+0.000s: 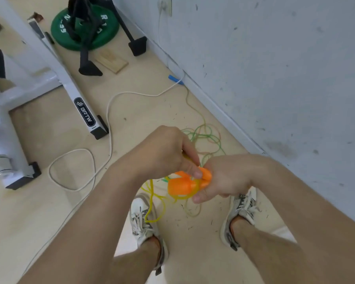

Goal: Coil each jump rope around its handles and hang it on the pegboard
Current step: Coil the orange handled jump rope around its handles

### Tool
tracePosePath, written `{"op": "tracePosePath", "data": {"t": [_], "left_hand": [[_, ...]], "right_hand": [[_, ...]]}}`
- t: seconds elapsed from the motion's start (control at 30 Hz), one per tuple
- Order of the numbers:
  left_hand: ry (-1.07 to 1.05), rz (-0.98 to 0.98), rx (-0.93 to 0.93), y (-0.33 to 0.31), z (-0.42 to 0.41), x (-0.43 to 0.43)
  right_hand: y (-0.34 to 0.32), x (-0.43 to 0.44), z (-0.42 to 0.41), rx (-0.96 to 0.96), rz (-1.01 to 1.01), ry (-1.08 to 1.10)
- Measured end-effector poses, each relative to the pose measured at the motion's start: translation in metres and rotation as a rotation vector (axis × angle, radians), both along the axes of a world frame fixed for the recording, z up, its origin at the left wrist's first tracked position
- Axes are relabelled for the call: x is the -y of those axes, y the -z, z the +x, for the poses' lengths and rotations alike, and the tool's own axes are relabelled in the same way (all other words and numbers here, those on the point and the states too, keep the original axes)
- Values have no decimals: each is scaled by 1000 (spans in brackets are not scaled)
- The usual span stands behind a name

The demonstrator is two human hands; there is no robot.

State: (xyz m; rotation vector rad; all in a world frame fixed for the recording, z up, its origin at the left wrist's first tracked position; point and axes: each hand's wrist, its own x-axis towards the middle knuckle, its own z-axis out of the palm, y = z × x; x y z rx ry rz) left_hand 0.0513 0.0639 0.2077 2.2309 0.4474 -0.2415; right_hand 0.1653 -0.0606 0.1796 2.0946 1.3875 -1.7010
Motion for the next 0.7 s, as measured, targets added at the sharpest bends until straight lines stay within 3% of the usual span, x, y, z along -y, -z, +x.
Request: {"op": "tracePosePath", "data": {"t": [0.27, 0.33, 0.4, 0.47, 0.53, 0.7], "left_hand": [[86, -601, -29, -13, -15, -11], [-62, -781, 44, -7, -17, -13], [-339, -911, 82, 11, -17, -17], [-478, -896, 144, 20, -11, -16], [-448, -713, 179, 14, -3, -6], [-423, -473, 212, 10, 15, 18]], "right_hand": [[-35, 9, -4, -405, 58, -77], [-44, 9, 0, -565, 140, 16], [-46, 11, 4, -688, 251, 148], [-41, 12, 7, -788, 312, 327], [-37, 12, 9, -826, 336, 550], [-34, 8, 9, -578, 352, 885]]}}
